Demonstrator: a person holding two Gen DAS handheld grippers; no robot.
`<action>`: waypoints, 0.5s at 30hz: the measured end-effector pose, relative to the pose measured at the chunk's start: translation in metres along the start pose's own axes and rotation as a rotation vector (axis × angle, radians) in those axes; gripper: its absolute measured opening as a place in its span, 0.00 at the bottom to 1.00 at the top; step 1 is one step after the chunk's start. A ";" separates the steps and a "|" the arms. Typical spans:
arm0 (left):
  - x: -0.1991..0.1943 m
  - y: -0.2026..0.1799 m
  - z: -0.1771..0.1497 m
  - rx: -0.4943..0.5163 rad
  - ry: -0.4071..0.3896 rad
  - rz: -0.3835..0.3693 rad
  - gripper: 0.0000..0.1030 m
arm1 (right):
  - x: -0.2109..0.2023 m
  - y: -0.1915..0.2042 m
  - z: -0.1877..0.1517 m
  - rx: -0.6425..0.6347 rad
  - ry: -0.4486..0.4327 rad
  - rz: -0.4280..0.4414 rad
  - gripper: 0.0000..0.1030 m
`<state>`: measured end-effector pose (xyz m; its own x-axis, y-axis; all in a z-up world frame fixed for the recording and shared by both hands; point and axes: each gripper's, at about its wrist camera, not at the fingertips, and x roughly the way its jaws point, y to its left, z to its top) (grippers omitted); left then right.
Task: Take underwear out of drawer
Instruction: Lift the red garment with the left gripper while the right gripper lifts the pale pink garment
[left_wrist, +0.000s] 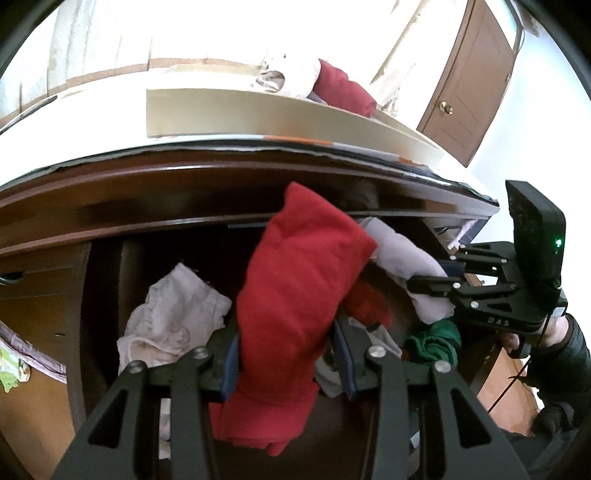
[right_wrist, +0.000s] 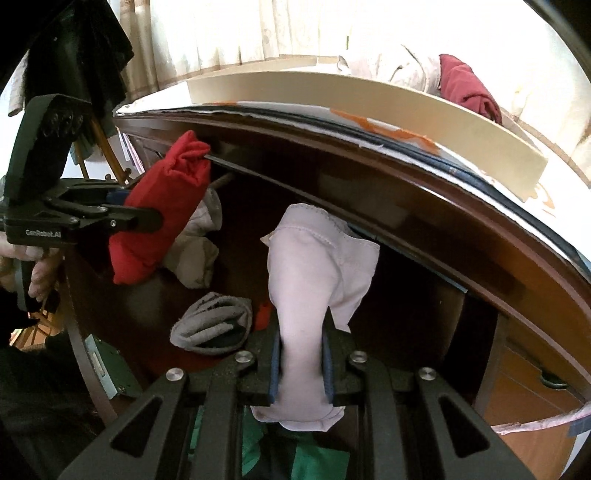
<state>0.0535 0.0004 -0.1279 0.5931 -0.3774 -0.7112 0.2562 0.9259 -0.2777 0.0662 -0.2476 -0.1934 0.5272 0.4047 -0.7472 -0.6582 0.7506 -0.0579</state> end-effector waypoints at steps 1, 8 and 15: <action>0.000 -0.001 0.000 0.002 -0.001 0.003 0.40 | 0.002 0.000 -0.001 -0.002 -0.001 0.002 0.19; -0.004 -0.001 -0.002 0.009 -0.023 0.025 0.40 | -0.006 0.007 -0.007 -0.059 -0.023 0.009 0.19; -0.008 0.001 -0.003 0.005 -0.055 0.032 0.40 | -0.010 0.009 -0.010 -0.074 -0.055 0.024 0.19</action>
<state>0.0468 0.0046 -0.1243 0.6422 -0.3482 -0.6829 0.2399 0.9374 -0.2523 0.0499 -0.2495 -0.1931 0.5379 0.4518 -0.7117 -0.7081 0.7002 -0.0907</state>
